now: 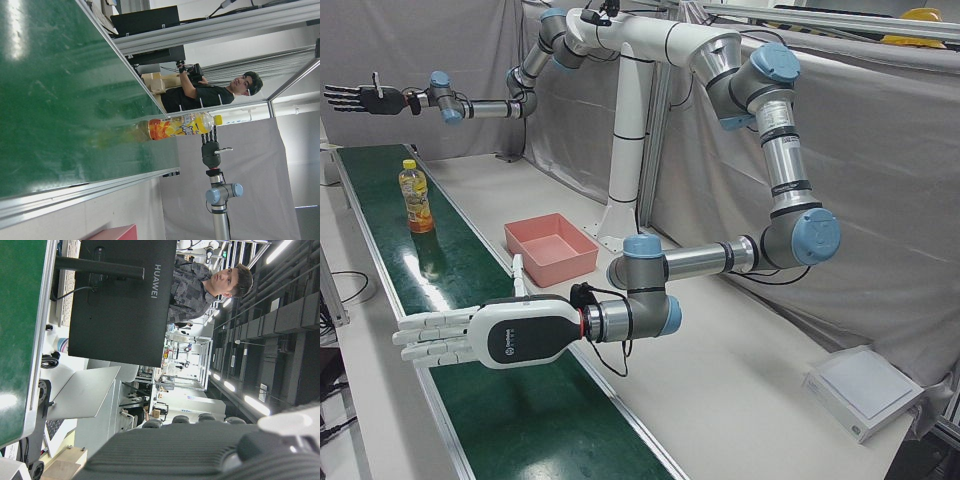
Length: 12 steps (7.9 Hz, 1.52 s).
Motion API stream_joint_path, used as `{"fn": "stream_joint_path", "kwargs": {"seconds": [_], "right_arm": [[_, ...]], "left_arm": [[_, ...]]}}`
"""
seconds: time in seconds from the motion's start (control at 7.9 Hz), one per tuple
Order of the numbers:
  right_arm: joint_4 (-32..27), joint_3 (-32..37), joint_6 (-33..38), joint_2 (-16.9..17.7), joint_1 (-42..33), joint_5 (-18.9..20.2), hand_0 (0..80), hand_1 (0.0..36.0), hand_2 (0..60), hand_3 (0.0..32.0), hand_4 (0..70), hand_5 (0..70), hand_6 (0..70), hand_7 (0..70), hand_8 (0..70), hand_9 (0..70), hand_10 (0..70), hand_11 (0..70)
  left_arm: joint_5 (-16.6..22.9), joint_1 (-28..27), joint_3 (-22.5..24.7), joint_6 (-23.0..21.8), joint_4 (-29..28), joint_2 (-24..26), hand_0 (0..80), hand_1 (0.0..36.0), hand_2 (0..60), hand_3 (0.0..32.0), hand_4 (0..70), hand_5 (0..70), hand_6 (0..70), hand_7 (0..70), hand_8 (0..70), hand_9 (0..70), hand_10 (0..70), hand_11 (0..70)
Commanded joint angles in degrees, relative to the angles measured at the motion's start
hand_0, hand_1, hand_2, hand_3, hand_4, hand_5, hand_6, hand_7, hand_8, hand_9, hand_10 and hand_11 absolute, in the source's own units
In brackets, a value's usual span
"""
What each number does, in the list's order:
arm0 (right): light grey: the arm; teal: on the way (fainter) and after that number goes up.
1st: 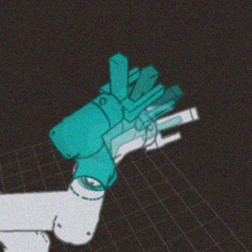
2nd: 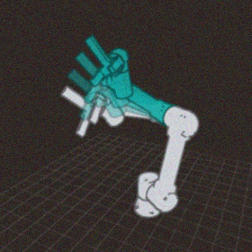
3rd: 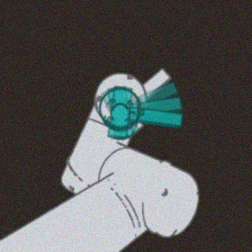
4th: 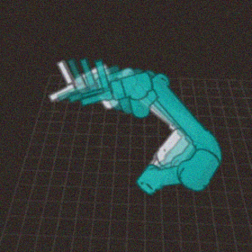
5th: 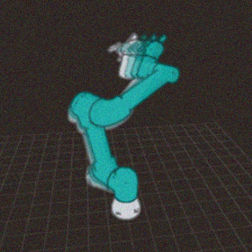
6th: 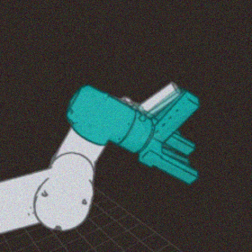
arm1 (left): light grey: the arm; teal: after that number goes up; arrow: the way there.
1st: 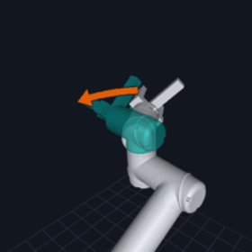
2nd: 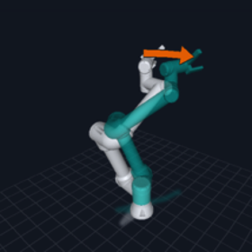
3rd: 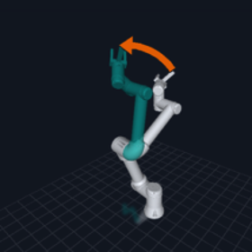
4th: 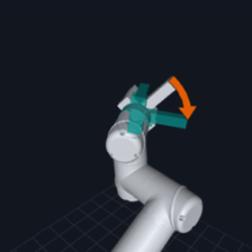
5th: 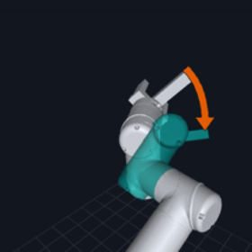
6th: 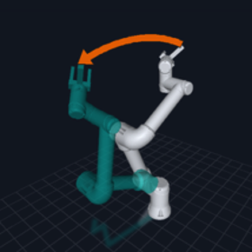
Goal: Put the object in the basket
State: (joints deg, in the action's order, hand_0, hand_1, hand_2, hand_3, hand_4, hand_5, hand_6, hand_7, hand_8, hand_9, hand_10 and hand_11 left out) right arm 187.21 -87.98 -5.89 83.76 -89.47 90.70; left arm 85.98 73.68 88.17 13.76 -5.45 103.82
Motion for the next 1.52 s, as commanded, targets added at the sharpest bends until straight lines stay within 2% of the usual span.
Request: {"fn": "stream_joint_path", "kwargs": {"seconds": [0.0, 0.63, 0.76, 1.27, 1.39], "right_arm": [[0.0, 0.0, 0.0, 0.0, 0.0, 0.0, 0.0, 0.0, 0.0, 0.0, 0.0, 0.0, 0.0, 0.0, 0.0, 0.0, 0.0, 0.0], [0.0, 0.0, 0.0, 0.0, 0.0, 0.0, 0.0, 0.0, 0.0, 0.0, 0.0, 0.0, 0.0, 0.0, 0.0, 0.0, 0.0, 0.0], [0.0, 0.0, 0.0, 0.0, 0.0, 0.0, 0.0, 0.0, 0.0, 0.0, 0.0, 0.0, 0.0, 0.0, 0.0, 0.0, 0.0, 0.0], [0.0, -0.1, 0.0, 0.0, 0.0, 0.0, 0.0, 0.0, 0.0, 0.0, 0.0, 0.0, 0.0, 0.0, 0.0, 0.0, 0.0, 0.0], [0.0, -0.1, 0.0, 0.0, 0.0, 0.0, 0.0, 0.0, 0.0, 0.0, 0.0, 0.0, 0.0, 0.0, 0.0, 0.0, 0.0, 0.0]], "left_arm": [[0.1, -0.2, 0.0, 0.1, 0.0, 0.2, 46.0, 4.5, 0.0, 0.0, 0.0, 0.0, 0.0, 0.0, 0.0, 0.0, 3.2, 5.8], [0.2, -0.5, 0.7, 2.4, 0.9, 1.8, 46.2, 4.7, 0.0, 0.0, 0.0, 0.3, 0.0, 0.0, 0.0, 0.0, 3.9, 7.0], [0.2, -1.0, 1.4, 3.6, 1.9, 1.9, 46.2, 4.8, 0.0, 0.0, 0.0, 0.3, 0.0, 0.0, 0.0, 0.0, 3.7, 6.6], [0.2, -4.8, 2.1, 5.7, 6.7, 8.0, 46.3, 4.5, 0.0, 0.0, 0.0, 0.3, 0.0, 0.0, 0.0, 0.0, 4.4, 7.7], [-0.2, -5.6, 4.0, 6.1, 8.7, 8.1, 45.9, 4.1, 0.0, 0.0, 0.0, 0.2, 0.0, 0.0, 0.0, 0.8, 5.1, 8.7]]}}
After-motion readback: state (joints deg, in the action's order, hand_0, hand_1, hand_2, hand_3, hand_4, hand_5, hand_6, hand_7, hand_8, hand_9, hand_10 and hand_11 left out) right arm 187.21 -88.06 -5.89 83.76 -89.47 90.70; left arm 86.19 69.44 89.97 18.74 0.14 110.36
